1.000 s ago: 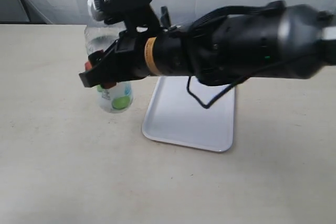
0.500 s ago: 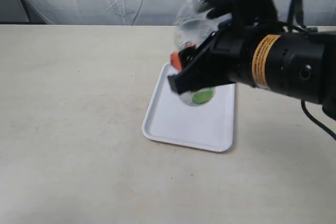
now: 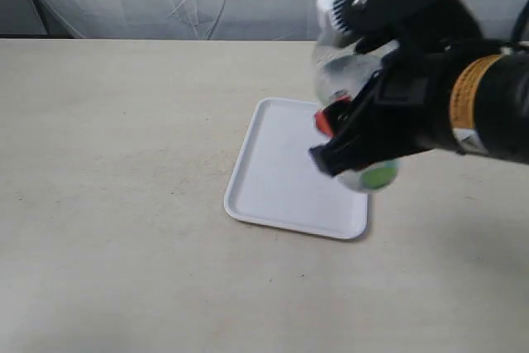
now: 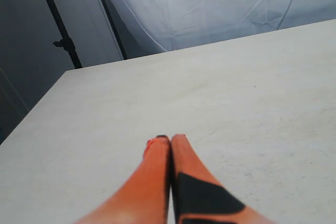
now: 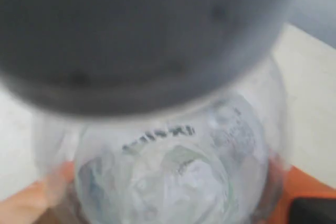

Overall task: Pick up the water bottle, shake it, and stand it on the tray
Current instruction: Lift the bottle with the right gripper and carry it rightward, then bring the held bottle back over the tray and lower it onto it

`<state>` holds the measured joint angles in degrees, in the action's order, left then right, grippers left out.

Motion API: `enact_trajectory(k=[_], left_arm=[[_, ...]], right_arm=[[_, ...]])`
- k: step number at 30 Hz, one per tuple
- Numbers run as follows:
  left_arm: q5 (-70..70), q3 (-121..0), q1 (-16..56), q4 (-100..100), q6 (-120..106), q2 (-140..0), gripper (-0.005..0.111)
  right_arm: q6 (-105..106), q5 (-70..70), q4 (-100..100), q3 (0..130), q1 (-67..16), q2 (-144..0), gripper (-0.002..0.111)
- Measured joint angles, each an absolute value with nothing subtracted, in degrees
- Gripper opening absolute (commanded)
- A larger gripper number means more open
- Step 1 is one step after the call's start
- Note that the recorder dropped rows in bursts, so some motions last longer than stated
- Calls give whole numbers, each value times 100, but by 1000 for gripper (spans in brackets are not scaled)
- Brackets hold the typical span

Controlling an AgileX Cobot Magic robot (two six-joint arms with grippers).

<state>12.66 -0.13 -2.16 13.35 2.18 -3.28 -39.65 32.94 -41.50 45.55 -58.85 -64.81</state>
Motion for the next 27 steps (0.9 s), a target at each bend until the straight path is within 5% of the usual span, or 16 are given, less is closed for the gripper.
enact_trajectory(k=[4,10,27], left_arm=[[1266,-13,-216,1335,218,-328,0],[1266,-13,-216,1335,218,-328,0],[1266,-13,-216,1335,218,-328,0]], right_arm=[[-5918,4551,-5337,4580,-5697,-6210,-1],[-4416,3918,-4090,4630,-5687,-5892,-1],[-4533,4128,-3421,4137,-5675,-5265,-1]])
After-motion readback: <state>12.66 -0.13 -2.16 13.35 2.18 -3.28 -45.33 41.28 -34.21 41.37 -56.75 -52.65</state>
